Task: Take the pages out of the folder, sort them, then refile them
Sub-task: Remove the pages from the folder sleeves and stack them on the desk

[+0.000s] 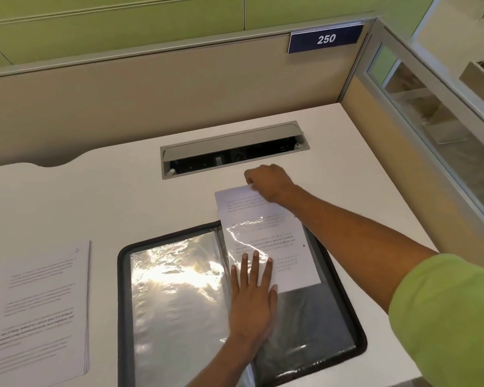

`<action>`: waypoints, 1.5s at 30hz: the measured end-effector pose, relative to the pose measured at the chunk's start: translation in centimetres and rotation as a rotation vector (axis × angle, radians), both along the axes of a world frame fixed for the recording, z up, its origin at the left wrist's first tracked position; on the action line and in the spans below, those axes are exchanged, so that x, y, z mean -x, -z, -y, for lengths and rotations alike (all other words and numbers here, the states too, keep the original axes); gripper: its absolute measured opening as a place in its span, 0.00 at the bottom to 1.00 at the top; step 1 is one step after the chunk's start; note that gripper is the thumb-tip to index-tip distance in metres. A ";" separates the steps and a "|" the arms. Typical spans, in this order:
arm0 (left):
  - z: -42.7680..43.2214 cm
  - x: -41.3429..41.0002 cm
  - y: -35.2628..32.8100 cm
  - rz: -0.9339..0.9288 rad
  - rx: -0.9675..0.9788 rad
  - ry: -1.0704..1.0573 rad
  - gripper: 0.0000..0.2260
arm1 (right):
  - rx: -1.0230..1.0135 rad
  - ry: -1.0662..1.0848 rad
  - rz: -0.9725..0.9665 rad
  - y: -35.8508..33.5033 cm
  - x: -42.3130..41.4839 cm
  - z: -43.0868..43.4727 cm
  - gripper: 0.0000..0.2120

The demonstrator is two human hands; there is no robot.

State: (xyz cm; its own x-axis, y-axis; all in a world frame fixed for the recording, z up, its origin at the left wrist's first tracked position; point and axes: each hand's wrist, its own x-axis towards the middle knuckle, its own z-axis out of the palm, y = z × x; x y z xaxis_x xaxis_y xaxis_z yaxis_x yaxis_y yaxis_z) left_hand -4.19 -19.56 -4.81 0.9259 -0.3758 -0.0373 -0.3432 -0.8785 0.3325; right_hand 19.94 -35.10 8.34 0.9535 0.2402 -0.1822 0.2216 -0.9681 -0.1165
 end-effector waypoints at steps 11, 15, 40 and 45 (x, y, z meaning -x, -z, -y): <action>0.2 -0.1 0.5 -0.015 -0.039 0.014 0.27 | -0.045 0.005 0.484 -10.8 -2.7 0.4 0.05; -0.4 -0.3 -0.1 -0.003 0.034 0.023 0.26 | 0.002 -0.063 0.566 -13.9 -0.6 -0.3 0.05; -29.1 -7.6 -15.0 -0.243 1.107 -0.353 0.09 | -0.295 -0.030 0.557 -19.2 16.4 -21.7 0.04; -35.8 -6.3 -13.4 -0.227 1.166 -0.476 0.10 | -0.636 0.275 0.429 -14.3 15.6 -24.9 0.29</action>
State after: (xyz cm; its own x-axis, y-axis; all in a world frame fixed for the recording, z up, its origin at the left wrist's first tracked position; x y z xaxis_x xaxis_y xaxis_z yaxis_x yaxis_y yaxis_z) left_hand 2.13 16.26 8.61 0.9938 0.0726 -0.0847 0.0884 -0.0489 0.9949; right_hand 4.31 -10.16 22.66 0.9491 -0.0784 0.3050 0.1359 -0.7716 -0.6214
